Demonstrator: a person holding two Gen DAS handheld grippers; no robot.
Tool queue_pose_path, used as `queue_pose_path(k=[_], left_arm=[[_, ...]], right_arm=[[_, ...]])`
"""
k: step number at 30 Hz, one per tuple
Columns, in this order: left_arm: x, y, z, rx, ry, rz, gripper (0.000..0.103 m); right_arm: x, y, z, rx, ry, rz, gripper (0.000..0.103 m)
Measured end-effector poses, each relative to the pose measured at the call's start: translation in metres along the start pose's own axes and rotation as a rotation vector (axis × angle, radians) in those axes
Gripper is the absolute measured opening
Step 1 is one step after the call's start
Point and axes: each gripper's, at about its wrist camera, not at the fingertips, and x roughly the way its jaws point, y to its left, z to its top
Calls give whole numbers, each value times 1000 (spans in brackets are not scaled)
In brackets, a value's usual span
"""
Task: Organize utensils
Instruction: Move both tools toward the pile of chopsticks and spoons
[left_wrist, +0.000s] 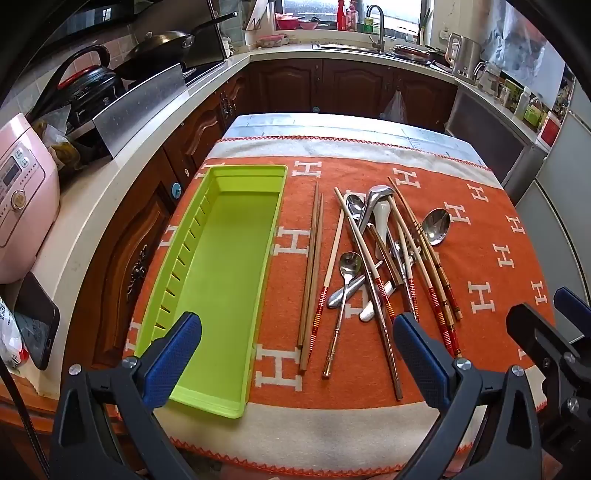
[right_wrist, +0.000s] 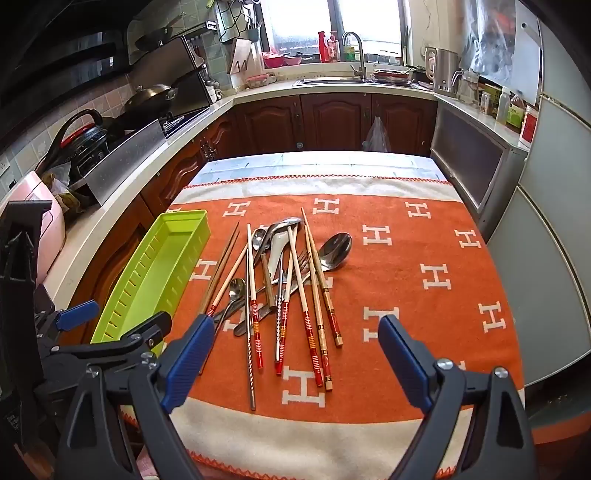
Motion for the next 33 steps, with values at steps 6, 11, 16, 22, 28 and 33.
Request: queue_pose_path(k=[6, 11, 16, 22, 28, 33], left_arm=[[0, 0, 4, 5, -21, 4, 102], [-1, -2, 6, 13, -22, -5, 102], [0, -6, 7, 21, -31, -30, 102], [1, -9, 8, 30, -37, -20, 102], [3, -7, 8, 32, -43, -36, 102], [0, -1, 9, 3, -91, -61, 102]], right_arm=[[3, -1, 1, 1, 5, 1, 90], [9, 1, -5, 1, -13, -8, 90], [9, -6, 2, 16, 4, 3, 90], [7, -9, 5, 21, 4, 5, 90], [9, -12, 4, 33, 10, 12, 90], [14, -21, 4, 65, 25, 28, 87]])
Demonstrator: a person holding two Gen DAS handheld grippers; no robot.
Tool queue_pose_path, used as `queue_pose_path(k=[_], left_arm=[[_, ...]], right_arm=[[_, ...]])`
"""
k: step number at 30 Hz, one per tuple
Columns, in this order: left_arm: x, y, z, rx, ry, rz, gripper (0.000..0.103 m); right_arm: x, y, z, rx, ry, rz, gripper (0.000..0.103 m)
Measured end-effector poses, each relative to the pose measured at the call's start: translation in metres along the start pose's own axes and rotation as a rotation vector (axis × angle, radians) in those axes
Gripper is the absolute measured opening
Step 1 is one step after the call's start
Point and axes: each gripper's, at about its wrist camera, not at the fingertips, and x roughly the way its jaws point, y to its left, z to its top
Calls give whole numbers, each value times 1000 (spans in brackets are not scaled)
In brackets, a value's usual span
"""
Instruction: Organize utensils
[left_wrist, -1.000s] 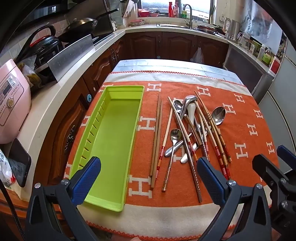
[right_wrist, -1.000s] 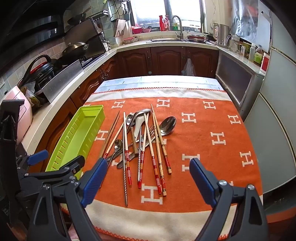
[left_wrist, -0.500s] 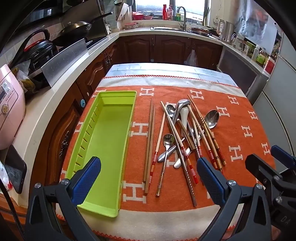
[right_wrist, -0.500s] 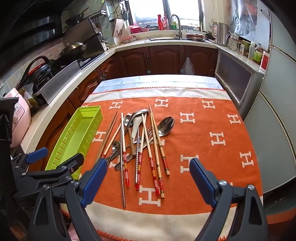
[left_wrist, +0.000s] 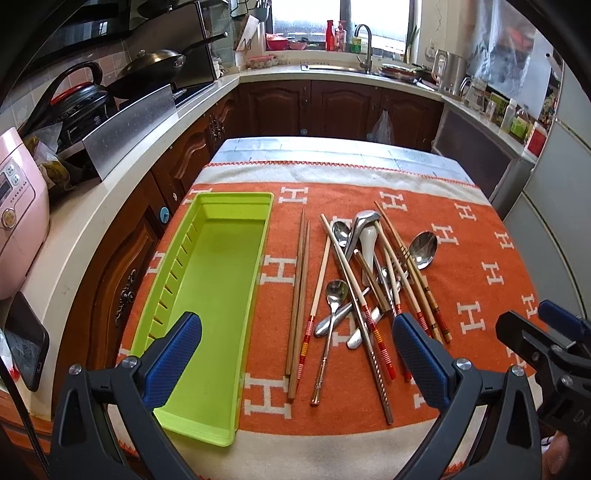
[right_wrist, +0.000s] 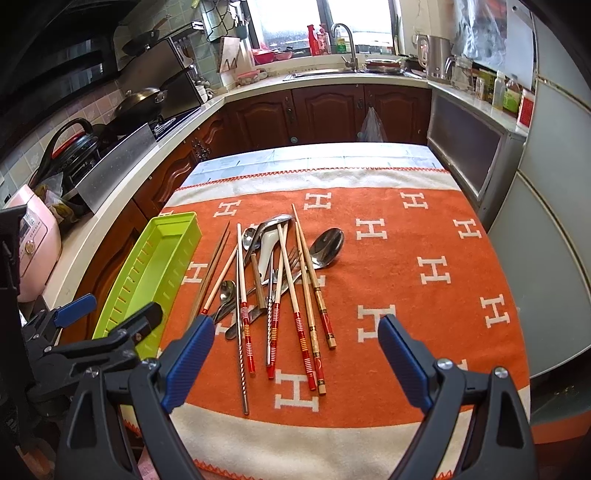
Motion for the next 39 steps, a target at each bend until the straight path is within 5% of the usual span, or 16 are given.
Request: queue_pose_path(k=[11, 17, 22, 31, 39], left_arm=[[16, 1, 10, 13, 81, -79, 102], [28, -12, 15, 47, 92, -61, 102], [56, -33, 22, 82, 162, -105, 102], [103, -59, 17, 99, 257, -194, 70], [118, -57, 9, 63, 276, -190, 67]], right_arm=[[20, -15, 5, 38, 86, 52, 70], [31, -21, 11, 23, 116, 68, 63], [48, -32, 21, 21, 149, 79, 47], [86, -52, 29, -17, 211, 81, 27], [122, -44, 25, -87, 262, 125, 27]])
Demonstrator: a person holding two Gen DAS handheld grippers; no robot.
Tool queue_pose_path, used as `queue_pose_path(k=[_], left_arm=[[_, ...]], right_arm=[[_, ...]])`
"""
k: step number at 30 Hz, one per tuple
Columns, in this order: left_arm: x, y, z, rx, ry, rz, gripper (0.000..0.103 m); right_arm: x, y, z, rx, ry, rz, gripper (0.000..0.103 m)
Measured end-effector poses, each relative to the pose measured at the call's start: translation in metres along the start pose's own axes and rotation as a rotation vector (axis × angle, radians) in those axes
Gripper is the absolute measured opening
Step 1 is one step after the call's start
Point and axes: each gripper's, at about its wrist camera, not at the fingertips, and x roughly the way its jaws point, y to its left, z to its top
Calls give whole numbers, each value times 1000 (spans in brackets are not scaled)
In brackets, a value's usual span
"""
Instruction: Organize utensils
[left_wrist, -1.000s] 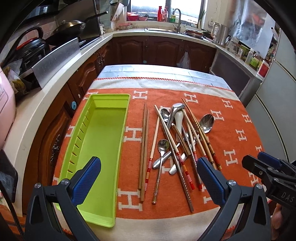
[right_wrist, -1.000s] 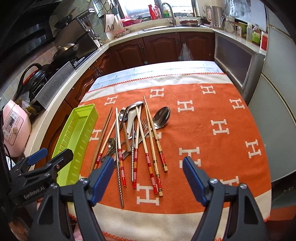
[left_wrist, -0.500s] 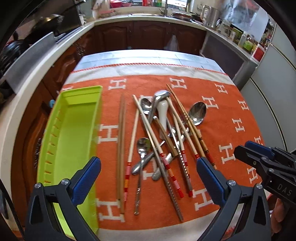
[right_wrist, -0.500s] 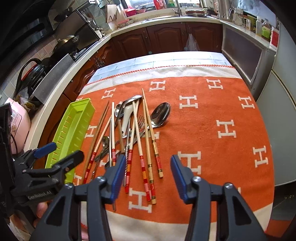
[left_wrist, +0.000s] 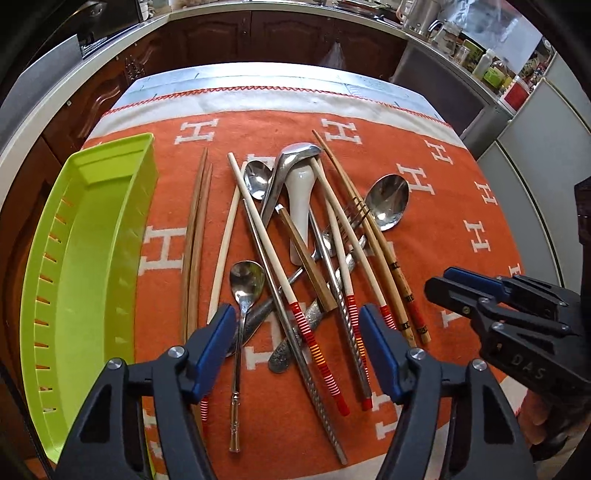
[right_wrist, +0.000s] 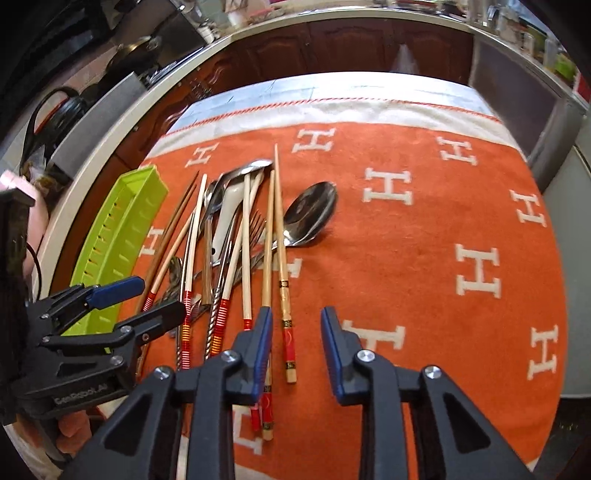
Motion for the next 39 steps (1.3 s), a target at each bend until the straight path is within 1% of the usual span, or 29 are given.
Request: queue_pose_path(k=[2, 3, 4, 5, 6, 7, 12, 16, 19, 21, 24, 25, 26, 28, 30, 32, 36, 38, 39], left_arm=[[2, 3, -2, -13, 2, 1, 65], [2, 4, -3, -17, 3, -1, 63], [1, 6, -3, -19, 5, -4, 57], [1, 6, -3, -22, 8, -7, 55], [0, 7, -2, -24, 12, -9, 55], [0, 8, -3, -26, 13, -12, 55], [-1, 8, -2, -31, 8, -9, 55], [-1, 7, 0, -34, 11, -13, 55], [0, 6, 2, -33, 16, -20, 55], [2, 5, 3, -37, 24, -29, 55], [2, 4, 4, -40, 24, -43, 55], [2, 3, 5, -42, 26, -52, 54], [3, 3, 5, -41, 29, -60, 47], [4, -1, 7, -41, 41, -85, 39], [6, -6, 9, -41, 49, -103, 37], [8, -11, 12, -39, 52, -122, 29], [16, -20, 23, -57, 69, -184, 27], [22, -24, 28, -73, 86, -210, 21], [25, -27, 32, -81, 95, -223, 20]], right_arm=[[7, 2, 2, -13, 8, -4, 27], [12, 2, 4, -19, 11, 2, 25], [15, 1, 5, -22, 17, 5, 20], [19, 1, 5, -26, 25, 1, 17], [22, 2, 6, -33, 28, -3, 13], [25, 2, 7, -39, 31, -7, 11], [28, 6, 9, -78, 28, -16, 10], [37, 10, 12, -97, 52, -32, 10], [43, 18, 15, -126, 44, -62, 10], [45, 20, 16, -134, 38, -70, 10], [44, 22, 15, -144, 16, -71, 7], [42, 19, 13, -136, 10, -60, 7], [40, 17, 13, -123, 2, -44, 7], [28, 12, 11, -98, -38, -17, 7], [15, 7, 9, -75, -80, 1, 7], [2, -1, 7, -41, -112, 28, 7], [-14, -15, -3, 9, -135, 43, 7], [-16, -20, -8, 32, -134, 42, 7], [-17, -25, -11, 53, -132, 46, 7]])
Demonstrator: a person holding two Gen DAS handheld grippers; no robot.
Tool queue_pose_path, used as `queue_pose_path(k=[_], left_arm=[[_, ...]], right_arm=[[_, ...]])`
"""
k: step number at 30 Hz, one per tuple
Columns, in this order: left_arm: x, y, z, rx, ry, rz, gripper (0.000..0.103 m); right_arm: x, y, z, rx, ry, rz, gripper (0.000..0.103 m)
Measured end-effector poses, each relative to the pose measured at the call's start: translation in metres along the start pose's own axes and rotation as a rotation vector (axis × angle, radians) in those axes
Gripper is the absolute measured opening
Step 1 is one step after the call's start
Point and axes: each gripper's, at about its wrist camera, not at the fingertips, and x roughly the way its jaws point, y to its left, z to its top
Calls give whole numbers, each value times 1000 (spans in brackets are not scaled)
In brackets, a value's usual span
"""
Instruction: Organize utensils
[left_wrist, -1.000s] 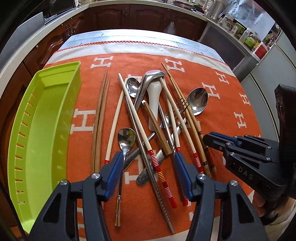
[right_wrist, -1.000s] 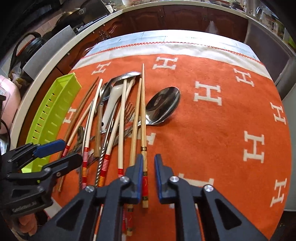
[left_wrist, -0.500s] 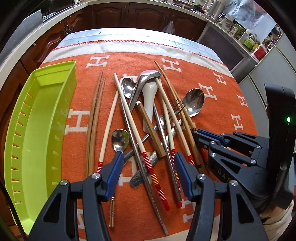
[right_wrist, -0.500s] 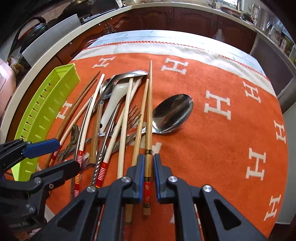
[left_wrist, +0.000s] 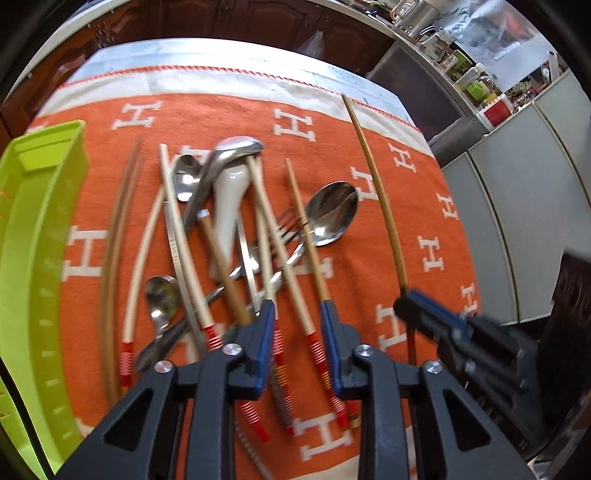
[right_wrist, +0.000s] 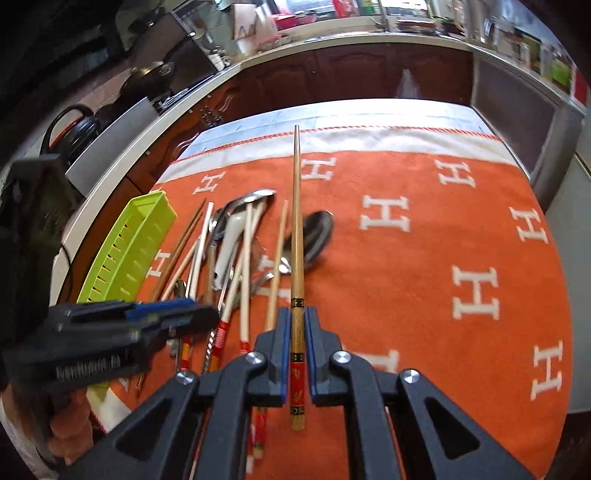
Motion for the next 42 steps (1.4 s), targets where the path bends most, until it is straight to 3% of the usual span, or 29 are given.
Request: queue_pose_path(k=[9, 18, 24, 25, 26, 29, 33, 42], left_arm=[[33, -27, 9, 21, 51, 27, 20], [53, -45, 3, 68, 42, 144, 20], [64, -73, -2, 176, 0, 297, 20], [65, -77, -3, 195, -8, 316, 19], [67, -81, -5, 214, -22, 329, 10], [65, -83, -5, 220, -28, 315, 8], [48, -73, -3, 184, -38, 235, 4], [-34, -46, -7, 135, -114, 66, 4]], right_arm=[[-14, -18, -16, 68, -25, 17, 7], [-22, -26, -21, 91, -40, 36, 7], [-23, -30, -21, 105, -47, 42, 7], [-23, -30, -21, 104, -48, 43, 7], [-24, -30, -21, 103, -49, 44, 7], [-25, -31, -23, 108, -47, 40, 7], [-30, -30, -24, 113, -59, 48, 7], [-40, -10, -20, 97, -59, 82, 7]])
